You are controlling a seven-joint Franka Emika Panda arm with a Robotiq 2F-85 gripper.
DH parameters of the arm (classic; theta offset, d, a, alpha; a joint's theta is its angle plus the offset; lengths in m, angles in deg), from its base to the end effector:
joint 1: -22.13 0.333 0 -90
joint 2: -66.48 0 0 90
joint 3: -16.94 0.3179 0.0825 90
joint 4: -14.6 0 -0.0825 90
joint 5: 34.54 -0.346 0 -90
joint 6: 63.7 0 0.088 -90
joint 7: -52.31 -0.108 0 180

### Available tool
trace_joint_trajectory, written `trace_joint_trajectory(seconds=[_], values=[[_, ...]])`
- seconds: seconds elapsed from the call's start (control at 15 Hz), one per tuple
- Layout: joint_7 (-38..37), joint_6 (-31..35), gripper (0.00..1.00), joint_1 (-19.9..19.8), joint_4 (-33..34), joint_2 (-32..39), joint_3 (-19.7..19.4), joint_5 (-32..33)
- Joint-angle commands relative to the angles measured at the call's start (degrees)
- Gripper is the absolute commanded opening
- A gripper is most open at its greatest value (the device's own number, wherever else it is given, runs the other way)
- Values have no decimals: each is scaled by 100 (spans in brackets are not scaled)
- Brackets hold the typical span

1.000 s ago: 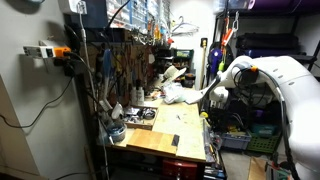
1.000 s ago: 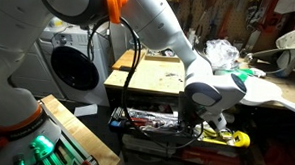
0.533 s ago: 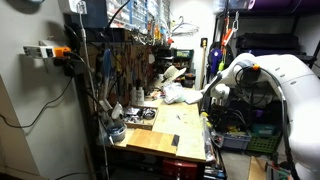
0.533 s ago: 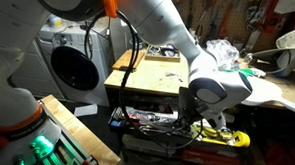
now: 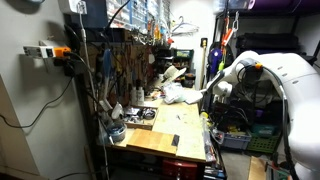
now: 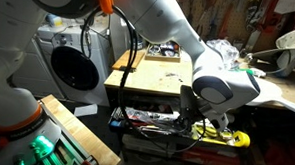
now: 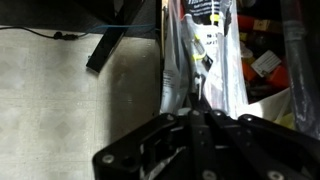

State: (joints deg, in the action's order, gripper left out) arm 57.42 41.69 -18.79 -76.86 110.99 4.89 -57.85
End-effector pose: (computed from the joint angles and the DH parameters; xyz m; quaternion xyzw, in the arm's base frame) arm 0.4022 -0.4570 0.1810 -0.8397 0.4733 0.1695 0.2052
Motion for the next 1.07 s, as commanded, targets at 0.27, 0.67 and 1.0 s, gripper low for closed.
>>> trace_joint_trajectory(seconds=[0.27,0.67,1.0], values=[[468,-84,1,-370,-208,-331,87,-191],[696,4,1,-403,-359,-650,213,-528],[1046,194,1,-351,-896,-1363,193,-712]])
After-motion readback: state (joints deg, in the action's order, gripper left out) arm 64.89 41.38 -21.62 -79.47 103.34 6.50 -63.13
